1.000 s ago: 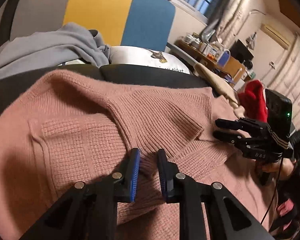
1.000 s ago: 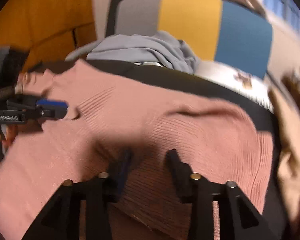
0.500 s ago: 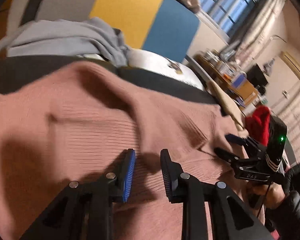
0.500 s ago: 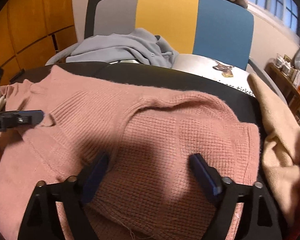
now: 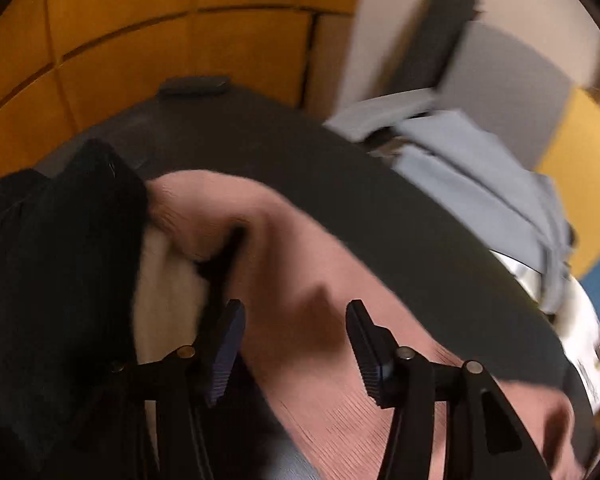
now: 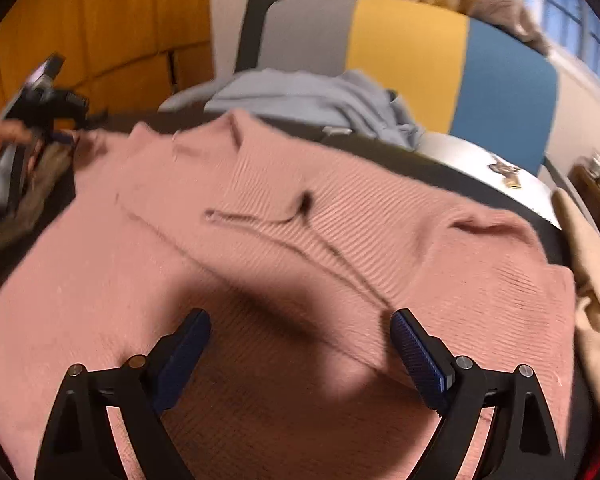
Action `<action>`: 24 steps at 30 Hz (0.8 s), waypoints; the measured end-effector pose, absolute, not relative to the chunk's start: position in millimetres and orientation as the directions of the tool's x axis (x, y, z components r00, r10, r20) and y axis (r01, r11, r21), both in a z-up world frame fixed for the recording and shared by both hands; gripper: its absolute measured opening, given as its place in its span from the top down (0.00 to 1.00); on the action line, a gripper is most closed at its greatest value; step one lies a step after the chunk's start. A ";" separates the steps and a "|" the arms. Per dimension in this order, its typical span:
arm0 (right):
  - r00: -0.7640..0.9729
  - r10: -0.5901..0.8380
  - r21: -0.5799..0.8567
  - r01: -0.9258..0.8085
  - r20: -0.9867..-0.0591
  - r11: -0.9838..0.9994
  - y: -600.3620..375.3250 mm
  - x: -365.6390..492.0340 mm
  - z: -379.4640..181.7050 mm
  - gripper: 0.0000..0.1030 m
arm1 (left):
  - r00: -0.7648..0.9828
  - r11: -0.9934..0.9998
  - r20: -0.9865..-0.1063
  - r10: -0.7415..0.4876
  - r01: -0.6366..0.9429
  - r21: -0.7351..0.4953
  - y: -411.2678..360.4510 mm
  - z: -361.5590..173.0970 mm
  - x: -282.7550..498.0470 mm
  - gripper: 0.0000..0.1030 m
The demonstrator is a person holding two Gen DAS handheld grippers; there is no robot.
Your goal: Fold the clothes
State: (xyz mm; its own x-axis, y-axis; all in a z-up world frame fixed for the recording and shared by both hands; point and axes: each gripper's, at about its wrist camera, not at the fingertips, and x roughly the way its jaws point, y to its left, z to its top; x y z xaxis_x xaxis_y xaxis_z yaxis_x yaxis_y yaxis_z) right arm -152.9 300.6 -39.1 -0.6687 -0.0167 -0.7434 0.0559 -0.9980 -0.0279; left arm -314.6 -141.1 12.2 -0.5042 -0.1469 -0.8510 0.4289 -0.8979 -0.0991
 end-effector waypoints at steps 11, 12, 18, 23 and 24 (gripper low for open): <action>-0.661 -0.099 0.093 0.045 -0.744 -0.995 318.5 -155.8 -33.3 0.01 | -0.425 -0.851 -0.902 -0.082 0.500 -0.158 -164.1 -27.8 -363.6 0.39; -0.656 -0.093 0.081 0.048 -0.749 -0.996 315.6 -156.2 -33.9 0.00 | -0.431 -0.857 -0.899 -0.076 0.489 -0.163 -163.3 -27.3 -368.4 0.40; -0.654 -0.085 0.069 0.051 -0.752 -0.996 315.1 -154.1 -35.9 0.00 | -0.576 -0.704 -0.803 0.152 0.507 -0.497 -196.5 -34.0 -357.8 0.93; -0.657 -0.103 0.092 0.051 -0.747 -0.994 319.4 -154.8 -35.9 0.00 | -0.693 -0.735 -0.684 0.228 0.339 -0.588 -172.7 -6.9 -336.4 0.93; -0.659 -0.106 0.096 0.051 -0.745 -0.994 320.0 -154.6 -35.6 0.00 | -0.707 -0.757 -0.660 0.254 0.280 -0.590 -158.8 1.8 -329.8 0.93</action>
State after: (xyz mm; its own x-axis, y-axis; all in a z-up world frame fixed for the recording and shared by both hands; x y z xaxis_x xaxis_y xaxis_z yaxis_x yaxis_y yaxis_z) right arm -154.6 320.0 -35.6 -0.6585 -0.1062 -0.7450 0.0512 -0.9940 0.0964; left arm -329.8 -158.8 1.8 -0.7067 0.2538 -0.6604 0.2795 -0.7574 -0.5901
